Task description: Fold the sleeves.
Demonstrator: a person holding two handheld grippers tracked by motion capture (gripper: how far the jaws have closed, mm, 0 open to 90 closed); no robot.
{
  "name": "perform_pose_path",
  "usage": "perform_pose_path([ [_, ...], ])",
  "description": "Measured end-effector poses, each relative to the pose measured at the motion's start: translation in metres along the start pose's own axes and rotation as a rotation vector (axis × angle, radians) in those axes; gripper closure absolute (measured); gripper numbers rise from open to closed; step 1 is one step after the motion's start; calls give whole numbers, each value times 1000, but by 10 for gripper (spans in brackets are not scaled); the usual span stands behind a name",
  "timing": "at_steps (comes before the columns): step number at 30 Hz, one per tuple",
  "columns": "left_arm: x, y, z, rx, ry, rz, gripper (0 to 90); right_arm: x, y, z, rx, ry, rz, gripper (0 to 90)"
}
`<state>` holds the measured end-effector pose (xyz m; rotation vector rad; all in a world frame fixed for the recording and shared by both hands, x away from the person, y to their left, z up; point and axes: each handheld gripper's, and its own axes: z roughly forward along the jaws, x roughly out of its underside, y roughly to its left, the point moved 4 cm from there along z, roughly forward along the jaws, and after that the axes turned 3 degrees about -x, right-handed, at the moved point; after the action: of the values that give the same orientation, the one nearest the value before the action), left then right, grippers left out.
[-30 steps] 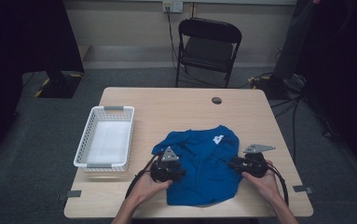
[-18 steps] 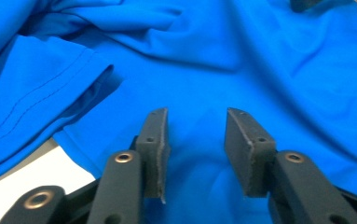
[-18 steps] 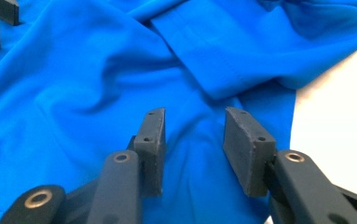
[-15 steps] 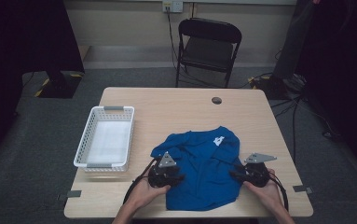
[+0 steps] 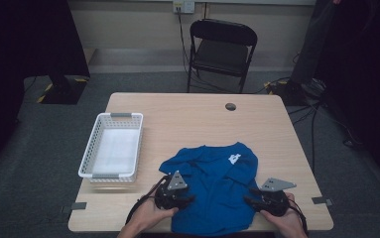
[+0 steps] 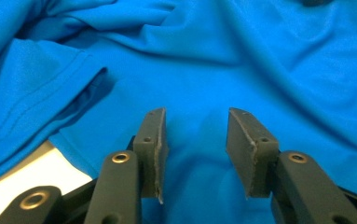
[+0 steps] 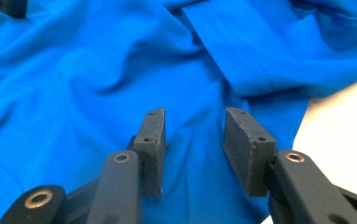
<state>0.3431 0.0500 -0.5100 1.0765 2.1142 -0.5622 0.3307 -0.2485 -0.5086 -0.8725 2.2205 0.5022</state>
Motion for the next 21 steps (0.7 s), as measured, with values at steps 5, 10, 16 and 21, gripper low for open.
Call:
perform_pose_path([
  [5,0,-8,-4,33,31,33,628,1,2,-4,-20,-9,10,588],
  [10,-14,-5,7,13,3,10,565,-15,-11,-6,26,-67,25,563],
  [16,-29,7,24,-36,-3,-37,541,-27,-23,13,71,-44,-1,567],
  [21,-24,9,27,-42,-3,-32,540,-29,-32,20,105,-28,-14,750],
])
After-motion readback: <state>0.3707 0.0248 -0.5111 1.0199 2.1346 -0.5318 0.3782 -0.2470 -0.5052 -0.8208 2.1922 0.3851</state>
